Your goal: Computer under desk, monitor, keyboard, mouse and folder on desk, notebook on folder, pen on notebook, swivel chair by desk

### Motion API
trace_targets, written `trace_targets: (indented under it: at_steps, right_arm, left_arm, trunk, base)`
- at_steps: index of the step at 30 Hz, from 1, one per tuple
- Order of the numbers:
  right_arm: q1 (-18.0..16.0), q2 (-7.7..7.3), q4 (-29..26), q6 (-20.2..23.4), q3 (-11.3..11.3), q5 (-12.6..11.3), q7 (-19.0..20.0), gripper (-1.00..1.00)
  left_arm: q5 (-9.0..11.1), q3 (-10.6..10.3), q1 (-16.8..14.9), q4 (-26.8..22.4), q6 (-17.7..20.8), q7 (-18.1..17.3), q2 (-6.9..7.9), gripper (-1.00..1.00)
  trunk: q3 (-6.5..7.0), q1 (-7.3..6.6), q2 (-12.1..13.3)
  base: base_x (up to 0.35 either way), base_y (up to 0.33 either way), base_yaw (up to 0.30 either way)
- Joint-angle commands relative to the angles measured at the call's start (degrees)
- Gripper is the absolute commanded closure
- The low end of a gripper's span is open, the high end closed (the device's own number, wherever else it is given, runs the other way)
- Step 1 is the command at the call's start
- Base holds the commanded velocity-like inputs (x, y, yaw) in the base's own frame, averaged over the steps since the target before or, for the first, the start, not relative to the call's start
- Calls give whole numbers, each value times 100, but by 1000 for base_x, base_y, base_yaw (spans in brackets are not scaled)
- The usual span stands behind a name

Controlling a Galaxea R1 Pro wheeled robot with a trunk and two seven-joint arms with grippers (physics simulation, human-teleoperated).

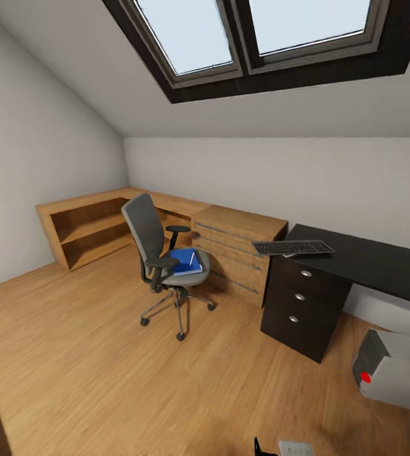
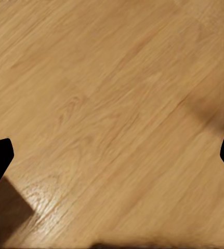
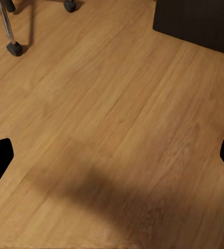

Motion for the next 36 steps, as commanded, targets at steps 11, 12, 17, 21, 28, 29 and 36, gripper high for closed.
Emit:
trace_targets:
  at_steps: [11, 12, 17, 21, 28, 29, 36]
  right_arm:
    - [-7, 11, 14, -21, 50, -49, -11, -100]
    - [-7, 13, 14, -20, 52, -50, -10, -100]
    - [-7, 17, 14, -11, 56, -46, -9, -100]
    - [-7, 19, 14, 46, 58, -49, -7, -100]
    - [-1, 8, 14, 169, 50, -47, -12, -100]
    - [28, 5, 14, 219, 47, -45, -13, -100]
    - [602, 7, 9, 346, 51, -28, -12, -100]
  left_arm:
    - [44, -48, -4, 0, -35, 43, 5, -100]
    - [44, -48, -5, 0, -36, 43, 5, -100]
    - [45, -50, -3, 0, -40, 43, 5, -100]
    - [44, -55, -6, 0, -46, 43, 5, -100]
    - [44, -54, -6, 0, -49, 43, 7, -100]
    - [44, -55, -7, 0, -49, 43, 9, -100]
    - [27, -90, -4, 103, -40, 13, 12, -100]
  trunk:
    - [192, -246, 439]
    - [210, -268, 479]
    - [300, -378, 680]
    - [372, -465, 840]
    - [498, -619, 1121]
    - [516, -641, 1161]
    - [516, -641, 1161]
  base:
    - [-100, 64, -270]
    - [-20, 14, -270]
    - [-10, 7, -270]
    - [-3, 2, -270]
    - [0, 0, -270]
    - [0, 0, -270]
    - [0, 0, -270]
